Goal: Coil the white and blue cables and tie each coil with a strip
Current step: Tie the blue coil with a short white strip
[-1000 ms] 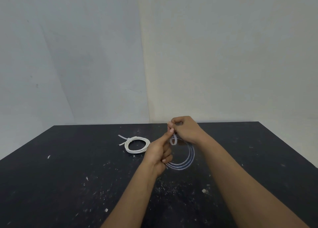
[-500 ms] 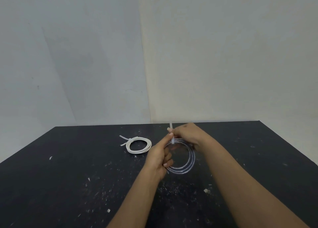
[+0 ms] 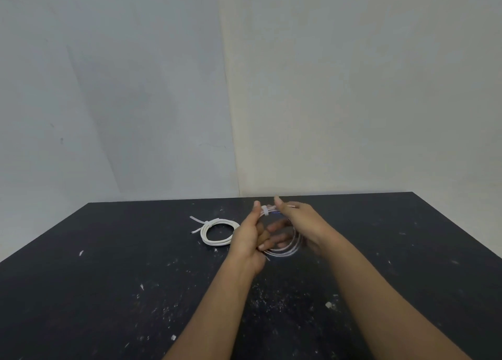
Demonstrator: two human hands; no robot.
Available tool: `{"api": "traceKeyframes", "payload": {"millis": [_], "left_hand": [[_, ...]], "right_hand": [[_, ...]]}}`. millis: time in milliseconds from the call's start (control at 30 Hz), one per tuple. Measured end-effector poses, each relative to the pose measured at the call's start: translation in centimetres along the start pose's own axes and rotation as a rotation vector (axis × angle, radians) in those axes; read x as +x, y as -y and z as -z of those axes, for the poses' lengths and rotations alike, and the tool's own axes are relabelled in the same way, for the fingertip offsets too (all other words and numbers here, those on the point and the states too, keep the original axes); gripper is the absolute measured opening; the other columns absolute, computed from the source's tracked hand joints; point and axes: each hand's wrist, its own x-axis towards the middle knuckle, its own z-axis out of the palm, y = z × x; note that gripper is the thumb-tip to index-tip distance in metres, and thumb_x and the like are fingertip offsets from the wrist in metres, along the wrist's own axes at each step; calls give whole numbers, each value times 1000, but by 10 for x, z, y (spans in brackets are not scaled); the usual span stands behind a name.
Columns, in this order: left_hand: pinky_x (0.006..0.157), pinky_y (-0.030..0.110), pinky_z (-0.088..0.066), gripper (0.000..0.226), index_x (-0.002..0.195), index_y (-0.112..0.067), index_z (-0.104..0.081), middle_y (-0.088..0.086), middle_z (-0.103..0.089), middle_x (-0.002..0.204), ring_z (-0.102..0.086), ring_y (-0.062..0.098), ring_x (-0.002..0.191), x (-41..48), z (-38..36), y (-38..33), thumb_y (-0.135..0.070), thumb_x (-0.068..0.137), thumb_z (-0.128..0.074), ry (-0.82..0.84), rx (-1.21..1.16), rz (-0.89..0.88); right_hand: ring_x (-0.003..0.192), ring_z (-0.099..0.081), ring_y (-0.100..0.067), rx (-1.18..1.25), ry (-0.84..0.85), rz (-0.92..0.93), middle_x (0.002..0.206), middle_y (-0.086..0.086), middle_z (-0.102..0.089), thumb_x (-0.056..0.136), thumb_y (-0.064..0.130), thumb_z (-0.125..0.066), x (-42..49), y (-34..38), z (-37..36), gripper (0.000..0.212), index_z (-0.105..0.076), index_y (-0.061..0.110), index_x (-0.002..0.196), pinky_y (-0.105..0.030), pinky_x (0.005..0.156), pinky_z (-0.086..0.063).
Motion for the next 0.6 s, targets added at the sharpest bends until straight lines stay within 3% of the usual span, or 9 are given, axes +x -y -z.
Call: {"api": "traceKeyframes", "payload": {"millis": [100,167,233,367,467,600], "left_hand": [[32,18,-20,33,73,-12,-53,-5,-20,41,-18,5,30,10,7,2,-33,98,-53,-25,-56,19],[39,20,-32,36,88,-5,-61,-4,-24,46,-26,7,36,10,11,6,-33,102,-43,41,-8,62],[54,29,-47,47,99,1,-65,1,-34,53,-39,12,46,10,13,9,-33,105,-34,93,94,92],[70,40,-55,42,109,6,-63,9,-52,69,-55,23,62,12,14,4,-19,106,-30,117,214,82],[55,32,-53,37,100,2,-63,5,-49,61,-46,15,50,16,10,4,-18,106,-32,64,225,76],[37,17,-23,41,86,-2,-62,-5,-27,49,-22,4,36,26,4,12,-31,104,-40,-48,223,-59]], "right_hand": [[42,-47,-16,261,-43,-19,50,0,-43,102,29,-50,4,-12,4,24,-58,9,93,-31,49,-49],[37,-29,-9,343,-80,-10,47,5,-31,104,22,-46,7,-15,4,24,-50,11,82,-23,39,-33],[37,-23,-6,317,-117,4,46,6,-29,104,20,-45,10,-16,4,27,-46,12,78,-21,35,-21],[36,-23,-7,183,-156,15,48,6,-31,103,19,-46,13,-18,6,26,-47,13,78,-21,34,-21],[37,-26,-7,104,-189,41,51,3,-35,103,22,-46,17,-20,5,25,-50,13,81,-21,35,-23],[42,-35,-9,215,-181,51,54,0,-43,100,28,-55,20,-20,1,18,-53,11,99,-23,39,-33]]}}
